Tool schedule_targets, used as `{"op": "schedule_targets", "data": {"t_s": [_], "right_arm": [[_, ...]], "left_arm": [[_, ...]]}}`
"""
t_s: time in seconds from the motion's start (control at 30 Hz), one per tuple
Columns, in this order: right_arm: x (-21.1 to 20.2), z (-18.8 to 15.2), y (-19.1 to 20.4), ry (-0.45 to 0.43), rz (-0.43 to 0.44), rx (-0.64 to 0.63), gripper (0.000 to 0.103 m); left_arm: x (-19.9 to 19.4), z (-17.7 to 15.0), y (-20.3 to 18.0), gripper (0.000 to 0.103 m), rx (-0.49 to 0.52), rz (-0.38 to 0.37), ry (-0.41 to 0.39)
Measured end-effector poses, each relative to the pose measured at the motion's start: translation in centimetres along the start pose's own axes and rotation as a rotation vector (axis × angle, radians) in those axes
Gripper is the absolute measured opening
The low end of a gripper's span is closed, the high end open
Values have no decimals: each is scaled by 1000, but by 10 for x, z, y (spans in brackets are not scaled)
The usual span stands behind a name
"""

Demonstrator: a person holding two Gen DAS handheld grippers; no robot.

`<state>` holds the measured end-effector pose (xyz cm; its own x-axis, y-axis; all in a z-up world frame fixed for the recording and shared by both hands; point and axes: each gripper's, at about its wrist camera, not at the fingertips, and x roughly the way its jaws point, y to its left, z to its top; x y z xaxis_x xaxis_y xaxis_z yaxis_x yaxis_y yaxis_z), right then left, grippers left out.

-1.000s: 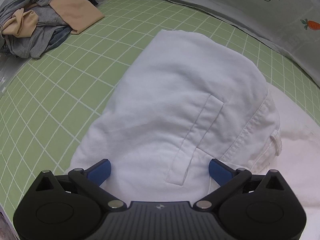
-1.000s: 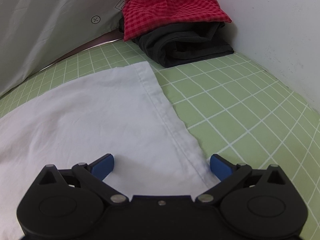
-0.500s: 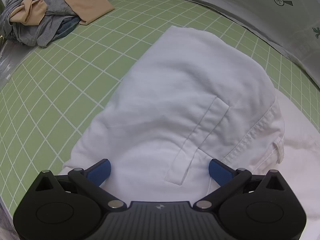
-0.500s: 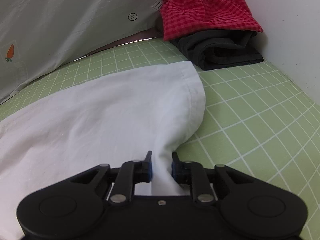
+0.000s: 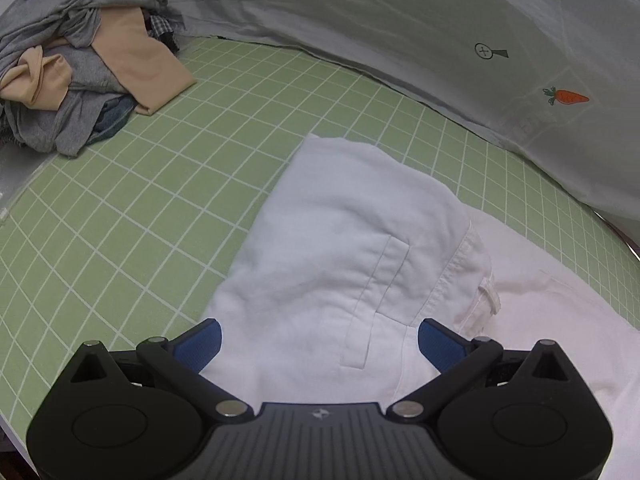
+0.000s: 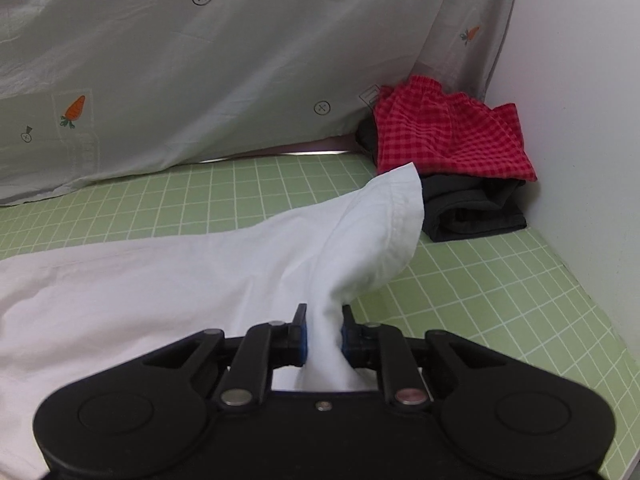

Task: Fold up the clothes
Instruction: 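Lift the trouser leg with the right gripper and lay it onto the folded trousers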

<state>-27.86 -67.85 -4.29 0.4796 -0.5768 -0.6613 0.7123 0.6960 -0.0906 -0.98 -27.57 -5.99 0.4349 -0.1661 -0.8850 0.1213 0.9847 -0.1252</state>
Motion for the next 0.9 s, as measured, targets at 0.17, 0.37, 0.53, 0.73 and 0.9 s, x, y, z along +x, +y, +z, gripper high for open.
{"op": "schedule_targets", "data": {"t_s": [0.17,0.37,0.53,0.73,0.9], "right_arm": [[-26,15,51,-55,21,-24,15],[-45,7,134,-78,38,-89,15],[-42,-27,198,0,57,-96,15],[-21,-78,251,145,39,-131,26],[-40,-81,247,129,86,-63,33]], "left_arm": [[-15,9,27,103,66,14,-42],[-13,15,68,103,121,22,-20],[-12,10,101,103,189,36,12],[-7,5,133,103,220,48,57],[-8,10,141,103,187,37,48]]}}
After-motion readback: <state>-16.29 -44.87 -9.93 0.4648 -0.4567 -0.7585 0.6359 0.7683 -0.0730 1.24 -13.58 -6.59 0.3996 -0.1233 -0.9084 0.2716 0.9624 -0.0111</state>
